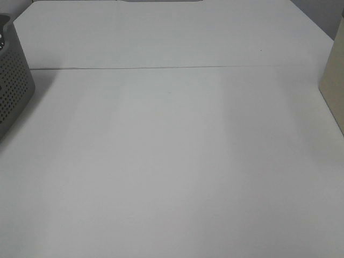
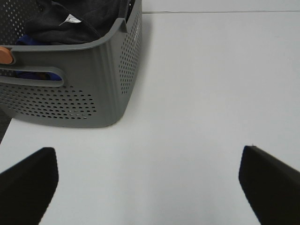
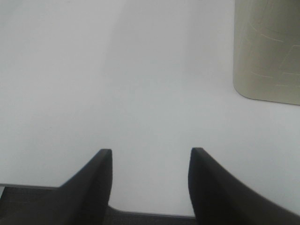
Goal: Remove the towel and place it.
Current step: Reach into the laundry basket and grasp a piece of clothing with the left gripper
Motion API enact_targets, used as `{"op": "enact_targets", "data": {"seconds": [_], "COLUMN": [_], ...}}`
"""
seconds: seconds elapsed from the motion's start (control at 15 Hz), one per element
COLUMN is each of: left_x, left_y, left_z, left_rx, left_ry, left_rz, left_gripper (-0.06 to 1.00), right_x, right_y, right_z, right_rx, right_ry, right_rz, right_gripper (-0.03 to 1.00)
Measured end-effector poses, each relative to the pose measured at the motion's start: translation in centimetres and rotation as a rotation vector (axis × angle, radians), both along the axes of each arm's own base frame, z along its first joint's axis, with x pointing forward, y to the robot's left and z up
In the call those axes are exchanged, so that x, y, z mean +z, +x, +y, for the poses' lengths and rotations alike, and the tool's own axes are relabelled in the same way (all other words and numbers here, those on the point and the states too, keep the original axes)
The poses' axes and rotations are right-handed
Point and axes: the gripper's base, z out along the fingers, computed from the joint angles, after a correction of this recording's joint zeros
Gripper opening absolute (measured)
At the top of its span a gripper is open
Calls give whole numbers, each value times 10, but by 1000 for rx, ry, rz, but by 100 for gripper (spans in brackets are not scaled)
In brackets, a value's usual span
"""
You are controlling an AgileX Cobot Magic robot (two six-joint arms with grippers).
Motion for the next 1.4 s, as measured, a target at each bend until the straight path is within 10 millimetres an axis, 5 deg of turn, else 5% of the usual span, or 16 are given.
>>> {"op": "enact_targets", "data": {"seconds": [0.2, 0.4, 0.6, 0.73, 0.93, 1.2, 1.4], "left_x": [15, 53, 84, 106, 113, 96, 65], "left_y": [2, 42, 116, 193, 280, 370, 408], "left_z": [1, 8, 16, 24, 43, 70, 87], "left_rx": [-66, -197, -349, -475, -523, -532, -569], "left_ry": [126, 350, 472, 605, 803, 1062, 1122], "left_rz": [65, 306, 477, 539, 643, 793, 842], "left_gripper": [99, 99, 99, 99, 99, 99, 99], "right_x": [0, 0, 0, 0, 0, 0, 0], "right_y": [0, 0, 0, 0, 0, 0, 0], "right_z": [0, 1, 1, 1, 1, 1, 1], "right_rx": [2, 4, 4, 4, 4, 4, 4], "right_ry": [3, 7, 7, 7, 7, 7, 7], "right_rz": [0, 0, 0, 0, 0, 0, 0], "right_gripper": [50, 50, 50, 50, 50, 50, 50]}}
